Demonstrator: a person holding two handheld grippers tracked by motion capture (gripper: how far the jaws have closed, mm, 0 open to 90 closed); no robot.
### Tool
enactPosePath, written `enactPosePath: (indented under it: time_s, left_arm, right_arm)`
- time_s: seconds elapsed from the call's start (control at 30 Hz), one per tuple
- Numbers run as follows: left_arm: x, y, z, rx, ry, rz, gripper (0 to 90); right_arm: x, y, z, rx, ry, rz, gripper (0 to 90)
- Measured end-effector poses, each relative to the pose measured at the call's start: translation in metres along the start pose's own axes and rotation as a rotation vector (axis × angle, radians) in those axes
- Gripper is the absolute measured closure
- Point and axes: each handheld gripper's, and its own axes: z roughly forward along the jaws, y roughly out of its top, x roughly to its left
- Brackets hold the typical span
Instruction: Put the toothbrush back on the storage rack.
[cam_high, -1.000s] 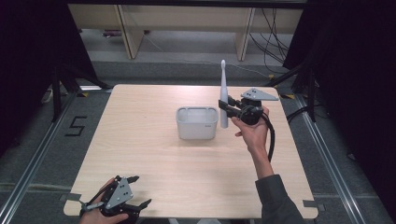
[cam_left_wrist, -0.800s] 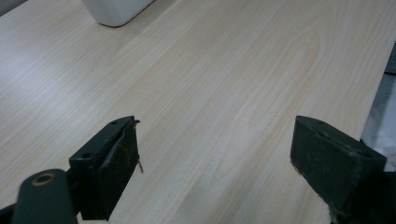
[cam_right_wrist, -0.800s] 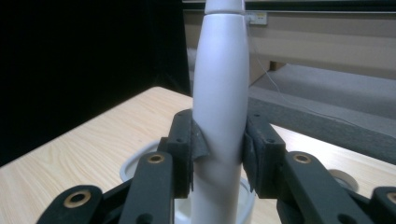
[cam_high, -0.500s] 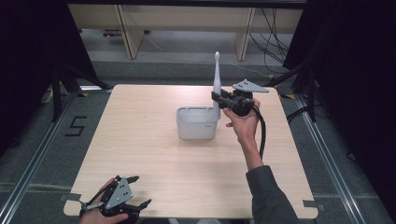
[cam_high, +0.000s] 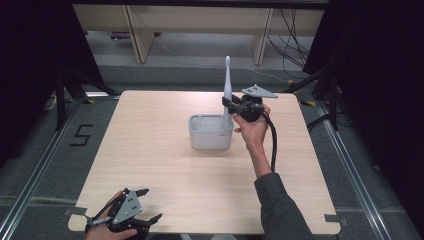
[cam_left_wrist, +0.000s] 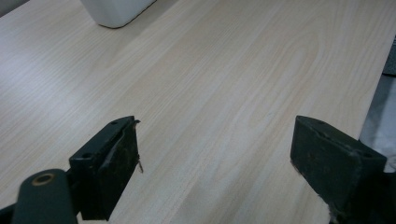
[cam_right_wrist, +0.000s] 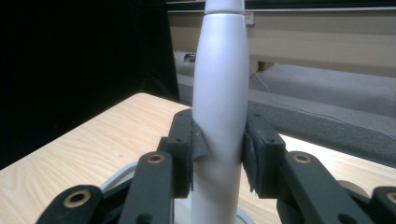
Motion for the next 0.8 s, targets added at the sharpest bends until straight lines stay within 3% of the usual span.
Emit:
enactPosePath:
  time_s: [0.1,0.33,0.37,0.47,0.5,0.73,0.77,0.8]
  left_arm:
    - [0.001,0.0,-0.001,0.014,-0.002,0.02,14.7]
    - [0.0,0.0,0.0,0.008,0.013,0.02,14.8]
    - [0.001,0.0,0.0,0.01,0.011,0.02,14.7]
    - [0.0,0.0,0.0,0.009,0.007,0.02,14.7]
    - [0.001,0.0,-0.001,0.015,-0.001,0.017,14.7]
    - [0.0,0.0,0.0,0.006,0.001,0.014,14.7]
    - [0.0,0.0,0.0,0.008,0.01,0.02,14.7]
    - [0.0,0.0,0.0,0.005,0.01,0.021,14.7]
  right_arm:
    - [-0.003,-0.003,0.004,0.003,-0.028,-0.011,66.6]
    - [-0.005,-0.011,0.008,0.003,-0.029,0.021,66.5]
    - [-0.007,-0.012,0.008,0.005,-0.028,0.003,66.5]
    - [-0.01,-0.017,0.01,0.006,-0.033,0.013,66.5]
    - [-0.009,-0.02,0.01,0.007,-0.034,0.034,66.5]
    - [-0.009,-0.026,0.011,0.019,-0.029,0.032,66.4]
    - [-0.01,-0.027,0.012,0.011,-0.032,0.013,66.4]
    - [-0.009,-0.028,0.012,0.023,-0.022,0.035,66.4]
